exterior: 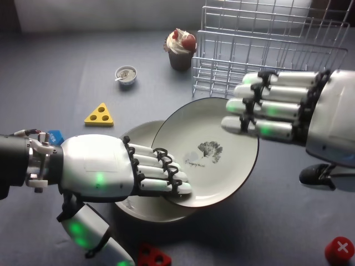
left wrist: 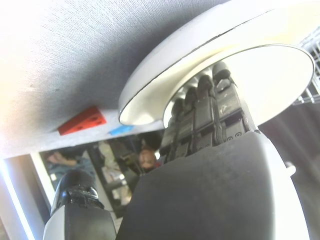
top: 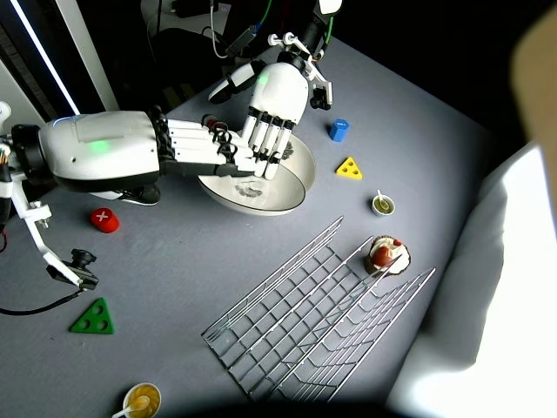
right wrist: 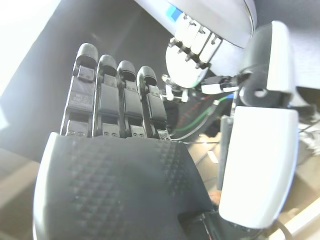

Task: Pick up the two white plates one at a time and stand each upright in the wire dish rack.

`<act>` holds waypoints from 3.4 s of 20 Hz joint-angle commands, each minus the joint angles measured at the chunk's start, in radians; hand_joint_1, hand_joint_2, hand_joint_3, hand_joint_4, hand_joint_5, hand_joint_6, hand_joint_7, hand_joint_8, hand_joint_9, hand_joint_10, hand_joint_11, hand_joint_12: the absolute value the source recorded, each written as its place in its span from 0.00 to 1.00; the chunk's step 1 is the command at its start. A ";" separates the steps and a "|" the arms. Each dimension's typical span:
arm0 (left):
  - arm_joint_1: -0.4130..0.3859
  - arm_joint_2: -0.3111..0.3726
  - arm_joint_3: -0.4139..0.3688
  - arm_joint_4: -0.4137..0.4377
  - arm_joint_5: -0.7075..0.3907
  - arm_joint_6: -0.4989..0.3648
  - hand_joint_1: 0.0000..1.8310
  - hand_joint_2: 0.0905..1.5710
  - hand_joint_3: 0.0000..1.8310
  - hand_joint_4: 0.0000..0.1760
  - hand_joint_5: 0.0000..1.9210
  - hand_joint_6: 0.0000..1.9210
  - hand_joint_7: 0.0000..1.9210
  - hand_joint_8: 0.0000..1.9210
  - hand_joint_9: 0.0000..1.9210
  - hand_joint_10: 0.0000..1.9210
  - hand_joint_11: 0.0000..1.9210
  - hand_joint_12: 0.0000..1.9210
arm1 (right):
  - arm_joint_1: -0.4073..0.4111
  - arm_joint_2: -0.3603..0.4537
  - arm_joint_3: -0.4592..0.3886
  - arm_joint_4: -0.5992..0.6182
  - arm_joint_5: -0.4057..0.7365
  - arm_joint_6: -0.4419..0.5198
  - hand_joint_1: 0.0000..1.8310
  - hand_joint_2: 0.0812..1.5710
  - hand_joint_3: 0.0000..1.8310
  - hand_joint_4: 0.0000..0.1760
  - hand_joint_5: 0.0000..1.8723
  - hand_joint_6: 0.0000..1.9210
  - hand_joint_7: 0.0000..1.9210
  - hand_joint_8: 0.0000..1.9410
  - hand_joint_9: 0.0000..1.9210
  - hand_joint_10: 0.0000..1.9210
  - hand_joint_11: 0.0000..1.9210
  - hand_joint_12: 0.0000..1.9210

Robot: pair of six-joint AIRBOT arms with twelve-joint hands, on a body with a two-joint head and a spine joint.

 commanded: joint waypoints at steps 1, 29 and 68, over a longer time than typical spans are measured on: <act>0.003 -0.018 -0.002 0.025 -0.003 -0.002 0.00 0.56 0.00 0.00 0.07 0.01 0.08 0.00 0.06 0.00 0.08 0.01 | 0.006 0.002 -0.005 0.021 0.114 -0.008 0.64 0.52 0.00 0.00 0.14 0.01 0.11 0.00 0.11 0.00 0.14 0.01; 0.000 -0.022 0.019 0.018 -0.001 -0.002 0.00 0.57 0.00 0.00 0.07 0.00 0.09 0.00 0.08 0.00 0.09 0.01 | 0.062 -0.302 0.178 0.123 0.055 -0.191 0.67 0.57 0.00 0.00 0.22 0.00 0.17 0.00 0.15 0.00 0.16 0.02; -0.106 0.344 -0.025 -0.263 -0.047 -0.002 0.00 0.57 0.00 0.00 0.07 0.00 0.09 0.00 0.08 0.00 0.08 0.01 | 0.345 -0.070 -0.073 0.219 -0.133 0.219 0.82 0.62 0.00 0.00 0.57 0.38 0.69 0.06 0.69 0.21 0.53 0.68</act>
